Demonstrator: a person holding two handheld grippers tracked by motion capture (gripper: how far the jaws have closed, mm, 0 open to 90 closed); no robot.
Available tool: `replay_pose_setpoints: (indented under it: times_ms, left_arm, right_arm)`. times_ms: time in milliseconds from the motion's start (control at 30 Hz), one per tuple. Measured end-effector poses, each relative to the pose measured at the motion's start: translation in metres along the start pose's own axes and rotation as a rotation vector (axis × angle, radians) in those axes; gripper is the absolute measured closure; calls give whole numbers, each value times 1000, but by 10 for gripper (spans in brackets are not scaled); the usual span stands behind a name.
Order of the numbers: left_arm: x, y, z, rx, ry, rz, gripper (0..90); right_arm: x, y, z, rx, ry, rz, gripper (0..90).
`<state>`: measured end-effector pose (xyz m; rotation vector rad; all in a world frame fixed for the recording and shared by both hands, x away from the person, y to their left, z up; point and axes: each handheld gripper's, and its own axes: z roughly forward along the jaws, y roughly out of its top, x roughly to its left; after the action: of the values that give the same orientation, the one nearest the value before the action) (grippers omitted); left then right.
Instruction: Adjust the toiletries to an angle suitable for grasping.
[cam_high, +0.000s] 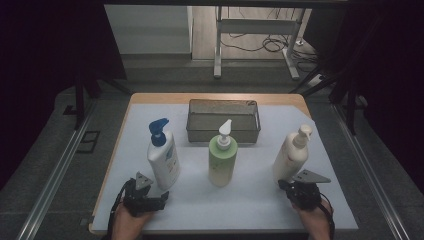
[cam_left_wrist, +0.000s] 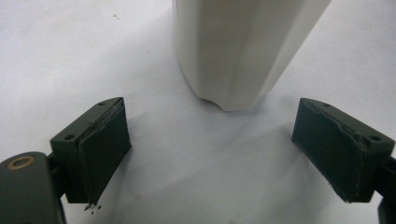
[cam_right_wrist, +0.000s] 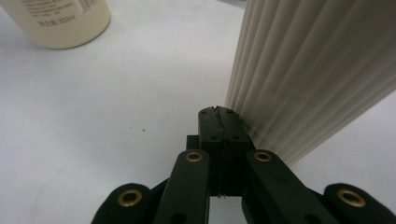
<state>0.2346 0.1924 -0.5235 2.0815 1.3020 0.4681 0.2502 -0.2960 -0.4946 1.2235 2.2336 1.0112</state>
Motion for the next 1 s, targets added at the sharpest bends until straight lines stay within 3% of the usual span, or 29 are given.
replay_pose_setpoints:
  times_ms: [1000]
  left_arm:
    - [0,0,0,0,0,0,108]
  right_arm:
    - [-35,-11,-10,16,-70,69,892]
